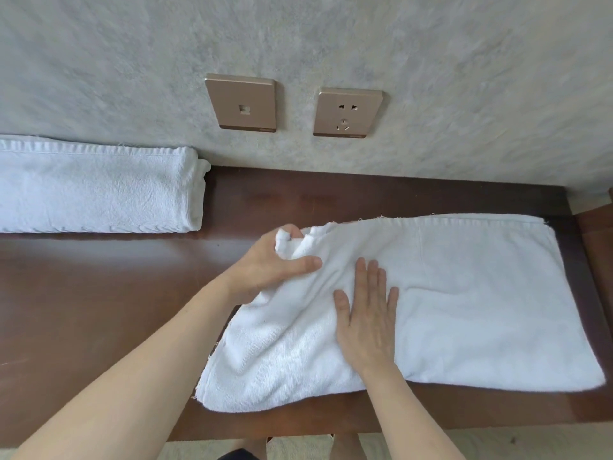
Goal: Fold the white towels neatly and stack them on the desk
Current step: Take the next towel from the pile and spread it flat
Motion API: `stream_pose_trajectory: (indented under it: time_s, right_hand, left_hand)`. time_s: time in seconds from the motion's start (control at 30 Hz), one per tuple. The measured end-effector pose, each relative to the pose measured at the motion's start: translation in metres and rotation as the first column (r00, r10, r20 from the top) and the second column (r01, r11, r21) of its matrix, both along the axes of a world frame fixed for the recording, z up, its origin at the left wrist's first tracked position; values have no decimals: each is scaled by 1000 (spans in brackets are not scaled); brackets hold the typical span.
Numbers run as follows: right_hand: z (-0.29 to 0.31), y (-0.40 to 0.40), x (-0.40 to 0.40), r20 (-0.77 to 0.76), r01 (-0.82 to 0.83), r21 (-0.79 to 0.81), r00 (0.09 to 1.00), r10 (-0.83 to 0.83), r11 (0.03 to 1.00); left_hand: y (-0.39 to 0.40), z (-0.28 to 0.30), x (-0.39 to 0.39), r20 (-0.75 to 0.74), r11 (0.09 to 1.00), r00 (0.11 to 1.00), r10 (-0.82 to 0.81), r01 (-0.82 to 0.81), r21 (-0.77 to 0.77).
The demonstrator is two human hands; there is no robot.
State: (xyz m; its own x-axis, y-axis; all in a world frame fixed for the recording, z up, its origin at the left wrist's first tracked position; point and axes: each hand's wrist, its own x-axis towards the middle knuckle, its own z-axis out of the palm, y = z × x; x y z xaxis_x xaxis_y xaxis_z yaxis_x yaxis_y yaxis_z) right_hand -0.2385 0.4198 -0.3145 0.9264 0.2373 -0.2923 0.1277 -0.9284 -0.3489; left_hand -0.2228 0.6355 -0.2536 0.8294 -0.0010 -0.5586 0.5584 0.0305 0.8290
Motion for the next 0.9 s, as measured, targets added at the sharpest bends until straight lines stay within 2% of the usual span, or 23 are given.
stream_pose_trajectory:
  time_s: [0.13, 0.2, 0.27, 0.37, 0.47, 0.57, 0.67, 0.7, 0.77, 0.83, 0.9]
  right_hand:
    - [-1, 6, 5, -14, -30, -87, 999, 28, 996]
    - [-2, 10, 8, -26, -46, -138, 999, 43, 989]
    - [-4, 14, 11, -39, -57, -174, 998, 51, 983]
    - [-7, 17, 12, -23, -65, -209, 998, 62, 976]
    - [-10, 18, 10, -35, -76, -255, 997, 70, 964]
    - [-6, 23, 11, -40, -69, -258, 997, 61, 964]
    - [-1, 38, 15, -51, -65, -210, 997, 55, 976]
    - [-1, 43, 16, -54, -67, -196, 997, 57, 978]
    - [-4, 52, 17, -55, -69, -195, 997, 60, 978]
    - [-7, 55, 16, -46, -64, -213, 997, 56, 975]
    - [-8, 55, 14, -37, -57, -218, 998, 50, 974]
  left_hand:
    - [16, 1, 12, 88, 938, 995, -48, 14, 346]
    - [23, -3, 19, 113, 888, 992, -49, -8, 460]
    - [31, -10, 26, 158, 826, 987, -22, -71, 559]
    - [41, -27, 27, 237, 733, 965, 113, -242, 636]
    - [44, -42, 18, 276, 661, 929, 247, -370, 653]
    - [45, -45, 10, 324, 696, 905, 277, -421, 581]
    - [43, -42, -7, 359, 667, 871, 335, -488, 563]
    - [41, -41, -13, 312, 664, 875, 371, -485, 569]
    - [38, -39, -22, 95, 727, 907, 409, -387, 567]
    - [35, -40, -20, -96, 805, 938, 333, -230, 547]
    - [36, -40, -11, -43, 834, 952, 304, -244, 494]
